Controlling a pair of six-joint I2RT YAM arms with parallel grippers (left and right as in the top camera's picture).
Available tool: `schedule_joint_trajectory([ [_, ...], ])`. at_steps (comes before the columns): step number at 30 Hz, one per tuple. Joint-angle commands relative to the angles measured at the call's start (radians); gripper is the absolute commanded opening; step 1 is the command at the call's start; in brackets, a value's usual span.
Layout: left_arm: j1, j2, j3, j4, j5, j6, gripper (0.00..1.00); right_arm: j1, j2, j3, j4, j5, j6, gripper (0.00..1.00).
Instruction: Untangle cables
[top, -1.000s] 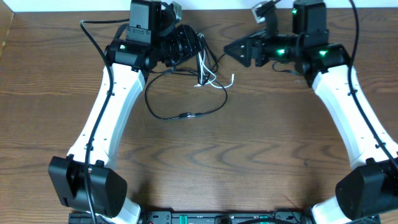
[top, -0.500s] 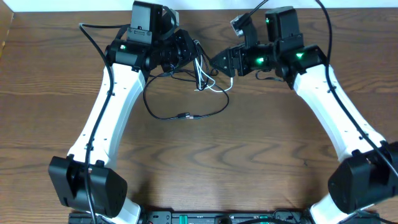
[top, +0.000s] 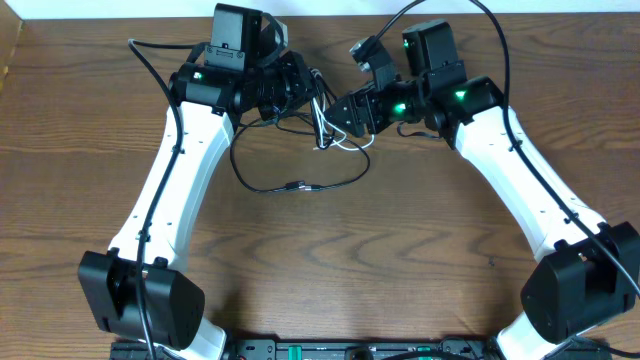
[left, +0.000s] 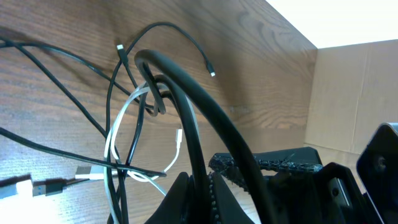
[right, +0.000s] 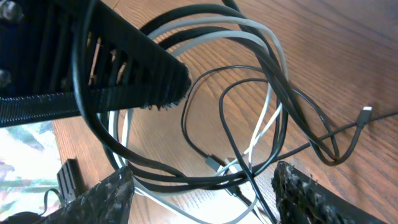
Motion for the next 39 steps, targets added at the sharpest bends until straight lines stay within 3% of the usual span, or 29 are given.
schedule_joint_trajectory([
  [1, -0.003, -0.005, 0.007, -0.002, -0.012, -0.055, 0.08, 0.021, 0.007, 0.000, 0.006, 0.012, -0.020, 0.68],
  [8, -0.003, -0.005, 0.007, -0.004, -0.008, -0.090, 0.08, 0.032, 0.036, 0.000, 0.020, 0.045, 0.041, 0.66],
  [39, -0.003, -0.005, 0.007, -0.031, -0.006, -0.090, 0.08, 0.023, 0.046, 0.000, 0.079, -0.099, 0.040, 0.63],
])
